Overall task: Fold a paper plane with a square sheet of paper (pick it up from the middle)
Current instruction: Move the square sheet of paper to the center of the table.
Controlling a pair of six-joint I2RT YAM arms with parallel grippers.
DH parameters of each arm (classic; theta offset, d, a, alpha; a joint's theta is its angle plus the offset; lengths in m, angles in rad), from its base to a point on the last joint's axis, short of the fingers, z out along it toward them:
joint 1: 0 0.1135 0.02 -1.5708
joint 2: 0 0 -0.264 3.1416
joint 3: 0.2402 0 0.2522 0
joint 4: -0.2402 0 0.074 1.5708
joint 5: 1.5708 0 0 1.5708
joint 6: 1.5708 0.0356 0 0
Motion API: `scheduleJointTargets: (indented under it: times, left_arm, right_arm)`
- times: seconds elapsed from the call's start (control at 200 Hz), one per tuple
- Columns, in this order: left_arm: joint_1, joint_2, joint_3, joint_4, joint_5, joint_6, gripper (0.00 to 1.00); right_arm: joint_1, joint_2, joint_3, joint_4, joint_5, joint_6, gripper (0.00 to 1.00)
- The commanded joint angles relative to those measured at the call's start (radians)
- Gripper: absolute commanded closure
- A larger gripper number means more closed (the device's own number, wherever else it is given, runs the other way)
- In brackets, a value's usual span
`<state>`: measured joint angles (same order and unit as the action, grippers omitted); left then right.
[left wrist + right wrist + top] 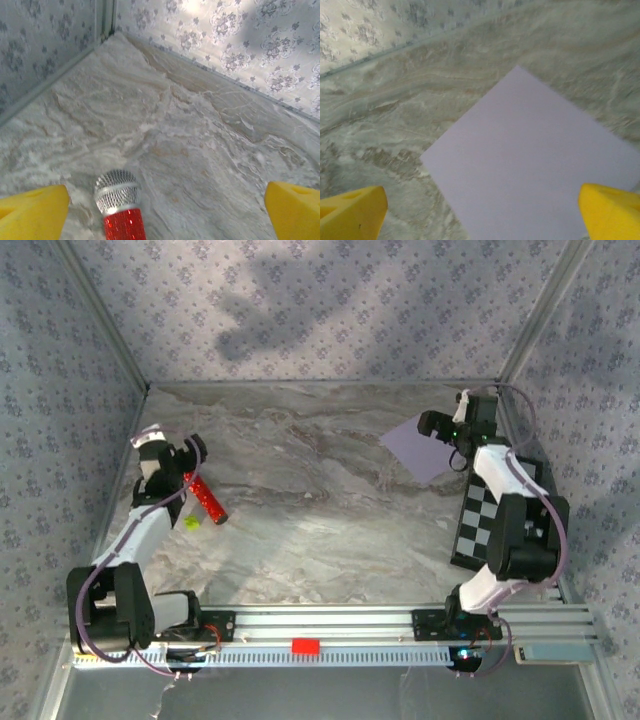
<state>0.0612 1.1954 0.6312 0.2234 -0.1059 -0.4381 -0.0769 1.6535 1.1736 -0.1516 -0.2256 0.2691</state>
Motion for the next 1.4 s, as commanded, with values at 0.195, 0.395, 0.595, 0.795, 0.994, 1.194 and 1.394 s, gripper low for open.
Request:
scheduleJointTargets:
  times: [0.195,0.395,0.595,0.795,0.994,1.194,1.394]
  left_arm:
    - [0.011,-0.056,0.009,-0.184,0.369,-0.178,0.0]
    - [-0.001,-0.125,-0.002,-0.242,0.429,-0.184,0.0]
    - [-0.035,-0.139,-0.003,-0.29,0.457,-0.175,0.0]
    - [-0.07,-0.148,-0.001,-0.314,0.453,-0.171,0.0]
    - [-0.099,-0.158,0.019,-0.354,0.453,-0.143,0.0]
    - [-0.126,-0.166,0.025,-0.387,0.445,-0.148,0.0]
    - [-0.163,-0.201,0.019,-0.451,0.442,-0.175,0.0]
  right_arm:
    - [0.002,0.304,0.293,-0.347,-0.122,0.194,0.01]
    - [0.008,0.414,0.392,-0.4,-0.123,0.197,0.01]
    - [0.021,0.499,0.455,-0.445,-0.13,0.188,0.01]
    - [0.046,0.538,0.477,-0.506,-0.157,0.129,0.02]
    - [0.114,0.531,0.461,-0.577,-0.18,-0.01,0.06]
    - [0.272,0.503,0.414,-0.659,-0.204,-0.191,0.09]
    - [0.465,0.45,0.309,-0.677,-0.258,-0.364,0.1]
